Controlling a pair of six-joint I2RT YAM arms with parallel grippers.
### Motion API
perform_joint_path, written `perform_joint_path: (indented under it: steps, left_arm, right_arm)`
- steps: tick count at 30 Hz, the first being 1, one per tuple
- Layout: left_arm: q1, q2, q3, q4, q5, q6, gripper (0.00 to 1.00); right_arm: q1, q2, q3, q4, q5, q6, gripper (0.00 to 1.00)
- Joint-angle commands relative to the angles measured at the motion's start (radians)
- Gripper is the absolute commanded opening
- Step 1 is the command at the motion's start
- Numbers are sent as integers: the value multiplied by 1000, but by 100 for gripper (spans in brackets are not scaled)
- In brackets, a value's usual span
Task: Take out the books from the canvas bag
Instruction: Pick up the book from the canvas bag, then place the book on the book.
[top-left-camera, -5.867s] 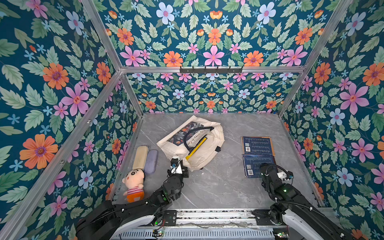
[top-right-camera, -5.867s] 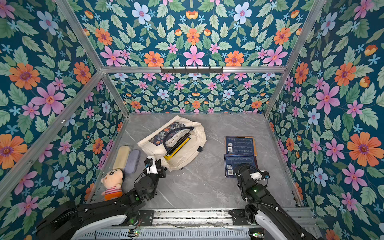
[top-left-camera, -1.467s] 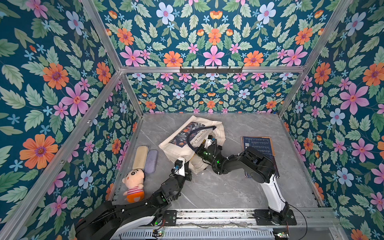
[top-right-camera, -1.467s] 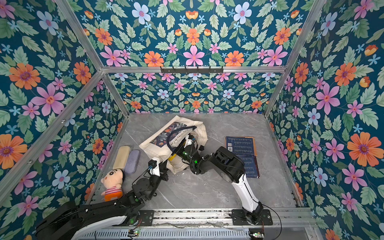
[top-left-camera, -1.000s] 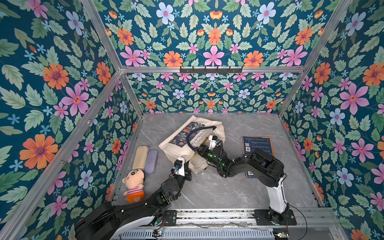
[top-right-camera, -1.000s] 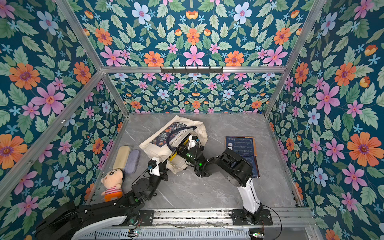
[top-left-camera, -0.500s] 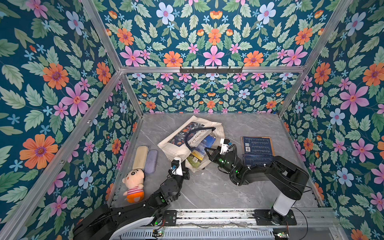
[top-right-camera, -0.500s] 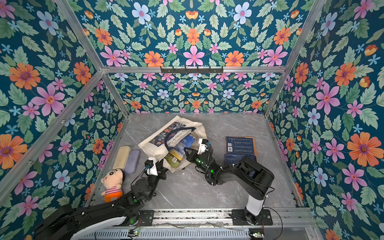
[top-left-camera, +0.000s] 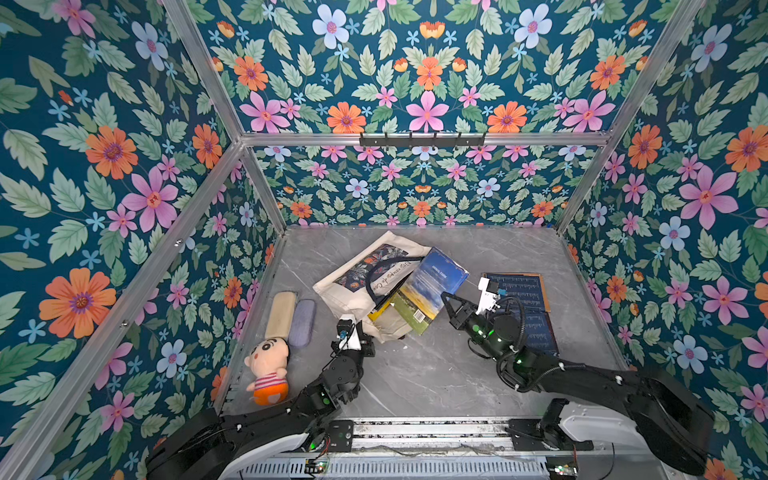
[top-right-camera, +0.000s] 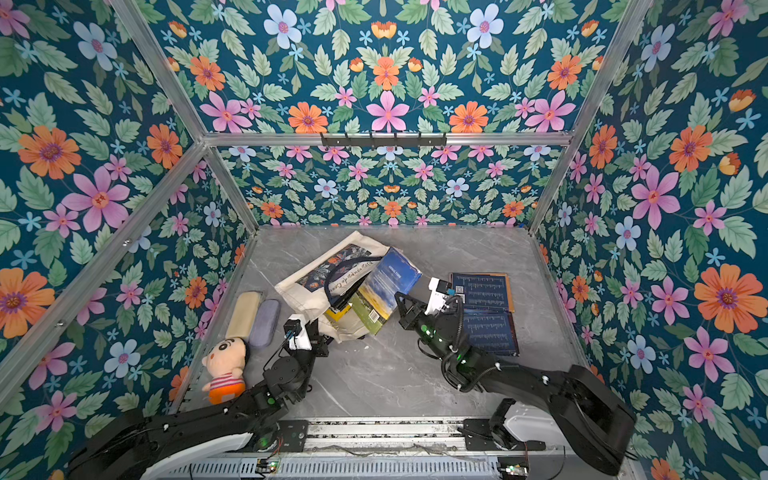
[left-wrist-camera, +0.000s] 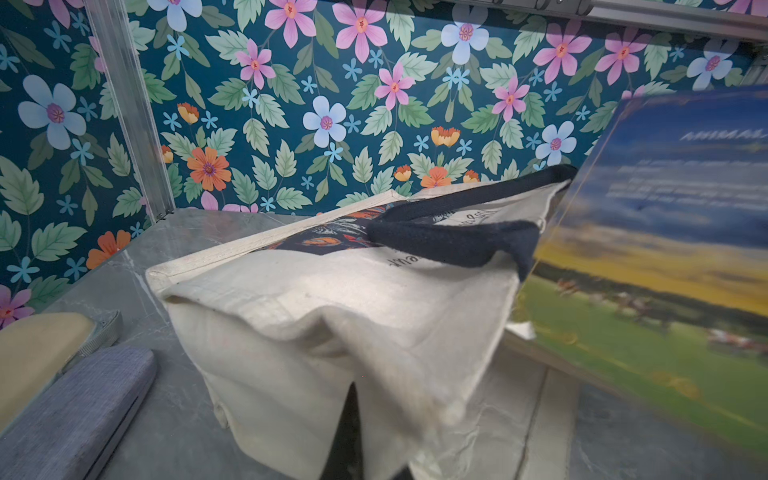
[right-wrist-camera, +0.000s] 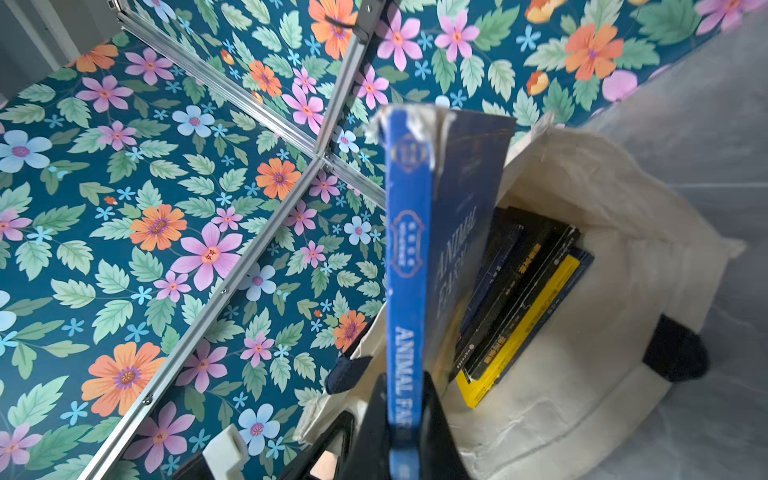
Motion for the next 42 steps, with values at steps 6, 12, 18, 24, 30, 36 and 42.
perform_joint_path:
  steps: [6, 12, 18, 24, 30, 36, 42]
  left_arm:
    - [2, 20, 18, -15, -49, -20, 0]
    - [2, 18, 11, 1, -28, -20, 0]
    - [2, 20, 12, 3, -11, -18, 0]
    - [2, 33, 19, -1, 0, -19, 0]
    - [2, 35, 21, -8, 8, -22, 0]
    - [2, 40, 24, -10, 9, -21, 0]
    - [2, 44, 27, -10, 10, -19, 0]
  right_arm:
    - [-11, -354, -35, -419, 290, -81, 0]
    - [-156, -454, -67, -533, 267, -25, 0]
    - [-356, -474, -80, -531, 153, 13, 0]
    - [-515, -382, -59, -465, 73, 71, 0]
    - [-595, -252, -44, -328, 50, 103, 0]
    - [-626, -152, -16, -234, 79, 77, 0]
    - [-675, -42, -37, -135, 76, 126, 0]
